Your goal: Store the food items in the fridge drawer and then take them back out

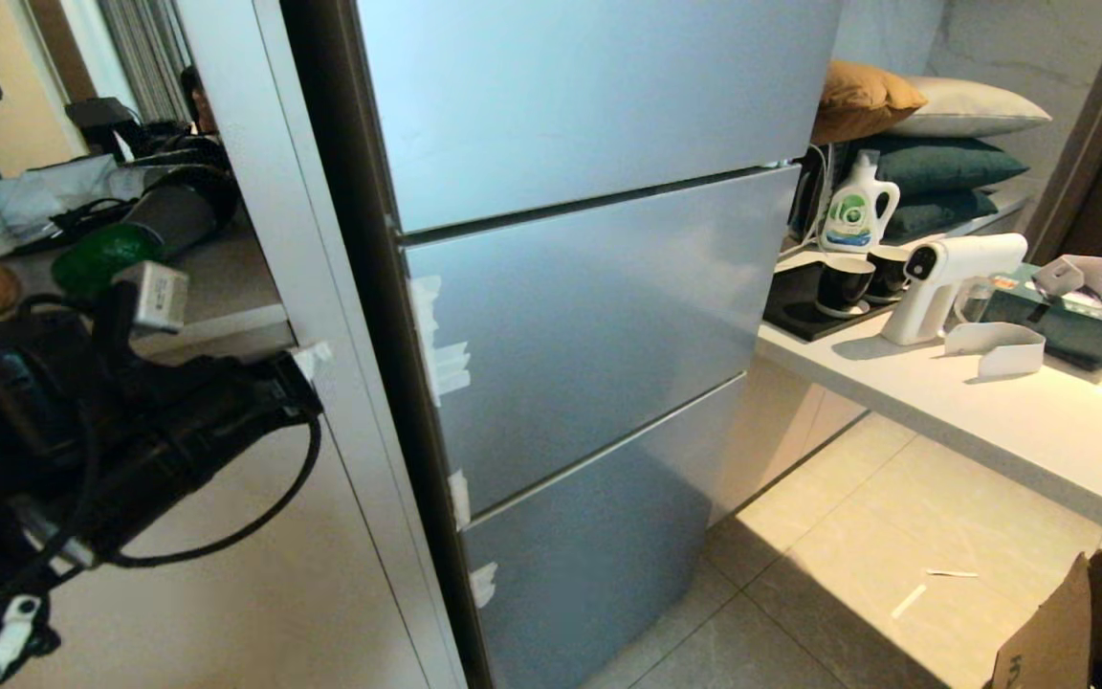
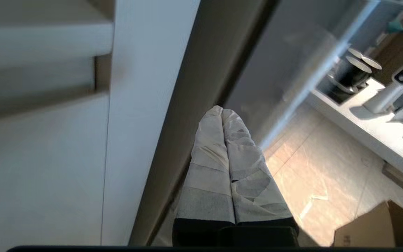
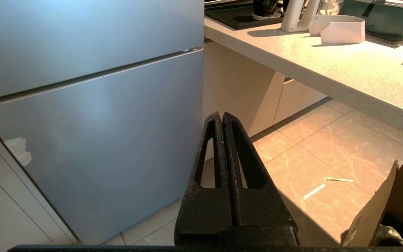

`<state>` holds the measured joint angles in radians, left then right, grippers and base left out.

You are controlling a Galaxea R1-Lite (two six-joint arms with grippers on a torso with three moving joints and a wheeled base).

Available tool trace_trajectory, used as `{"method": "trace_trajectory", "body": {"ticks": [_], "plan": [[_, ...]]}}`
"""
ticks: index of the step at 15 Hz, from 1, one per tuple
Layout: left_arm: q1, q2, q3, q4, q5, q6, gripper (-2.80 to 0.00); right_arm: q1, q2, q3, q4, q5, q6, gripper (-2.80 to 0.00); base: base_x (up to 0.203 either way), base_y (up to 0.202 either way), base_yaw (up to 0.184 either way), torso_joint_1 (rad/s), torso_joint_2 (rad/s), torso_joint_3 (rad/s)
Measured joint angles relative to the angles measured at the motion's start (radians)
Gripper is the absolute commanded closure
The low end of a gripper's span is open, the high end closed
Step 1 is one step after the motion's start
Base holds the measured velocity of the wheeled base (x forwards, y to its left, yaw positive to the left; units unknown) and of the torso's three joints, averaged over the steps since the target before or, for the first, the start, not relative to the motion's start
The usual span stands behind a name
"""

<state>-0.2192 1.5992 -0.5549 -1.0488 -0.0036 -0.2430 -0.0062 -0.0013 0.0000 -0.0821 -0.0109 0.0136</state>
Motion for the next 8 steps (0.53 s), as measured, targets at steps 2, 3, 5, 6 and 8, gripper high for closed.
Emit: {"method": "trace_trajectory", "body": {"ticks": [2, 3, 5, 6, 8], "plan": [[-0.017, 0.04, -0.04, -0.005, 0.004, -0.002, 0.0, 0.0, 0.0, 0.0, 0.0, 0.0, 0.0, 0.0, 0.0, 0.0, 0.0, 0.0, 0.0, 0.0], [-0.027, 0.054, -0.056, -0.005, 0.003, -0.004, 0.0, 0.0, 0.0, 0.0, 0.0, 0.0, 0.001, 0.0, 0.0, 0.0, 0.0, 0.0, 0.0, 0.0], [-0.044, 0.08, -0.09, -0.007, 0.003, -0.008, 0.0, 0.0, 0.0, 0.0, 0.0, 0.0, 0.002, 0.0, 0.0, 0.0, 0.0, 0.0, 0.0, 0.0], [-0.048, 0.093, -0.112, -0.007, 0.003, -0.008, 0.0, 0.0, 0.0, 0.0, 0.0, 0.0, 0.002, 0.0, 0.0, 0.0, 0.0, 0.0, 0.0, 0.0], [-0.051, 0.116, -0.151, -0.007, 0.004, -0.008, 0.0, 0.0, 0.0, 0.0, 0.0, 0.0, 0.002, 0.0, 0.0, 0.0, 0.0, 0.0, 0.0, 0.0]]}}
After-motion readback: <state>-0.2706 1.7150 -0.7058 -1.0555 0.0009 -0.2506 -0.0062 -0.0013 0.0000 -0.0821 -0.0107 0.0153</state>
